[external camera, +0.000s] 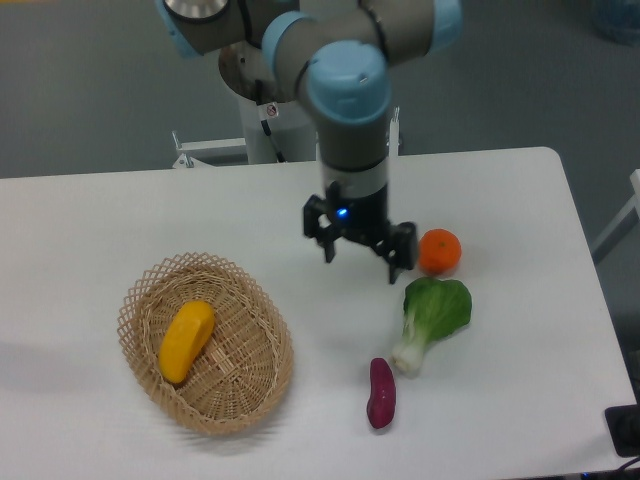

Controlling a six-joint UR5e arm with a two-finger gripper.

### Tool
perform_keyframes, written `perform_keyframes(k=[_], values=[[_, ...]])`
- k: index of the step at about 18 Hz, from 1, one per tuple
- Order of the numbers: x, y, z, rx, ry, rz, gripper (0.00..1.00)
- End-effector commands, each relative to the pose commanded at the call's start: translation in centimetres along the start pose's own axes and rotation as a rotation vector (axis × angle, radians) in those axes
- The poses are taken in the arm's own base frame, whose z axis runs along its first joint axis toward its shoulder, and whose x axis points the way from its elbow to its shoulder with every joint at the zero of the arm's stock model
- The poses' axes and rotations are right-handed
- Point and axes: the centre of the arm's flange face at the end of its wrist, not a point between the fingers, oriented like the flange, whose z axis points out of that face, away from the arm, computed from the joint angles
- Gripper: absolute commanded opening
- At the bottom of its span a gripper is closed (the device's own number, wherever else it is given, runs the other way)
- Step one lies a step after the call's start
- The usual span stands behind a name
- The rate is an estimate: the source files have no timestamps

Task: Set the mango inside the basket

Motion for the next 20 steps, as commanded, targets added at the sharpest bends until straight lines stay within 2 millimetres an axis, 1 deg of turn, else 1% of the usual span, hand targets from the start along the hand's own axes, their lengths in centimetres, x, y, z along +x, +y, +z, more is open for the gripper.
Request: perform_keyframes(k=[1,3,6,8,20], values=[[-0.7,0.3,-0.7,-0.012,0.021,0.004,1.0],[-1.5,0.6,-1.4,-0.03,0.054,0.018,1.0],[-2.1,1.3,-1.6,-0.023,0.064,0.043,1.0],[-2.7,2.0,-1.7,-0.004,0.068,0.028,1.0],[-2.8,2.0,-2.3,0.004,0.058,0.032,1.0]])
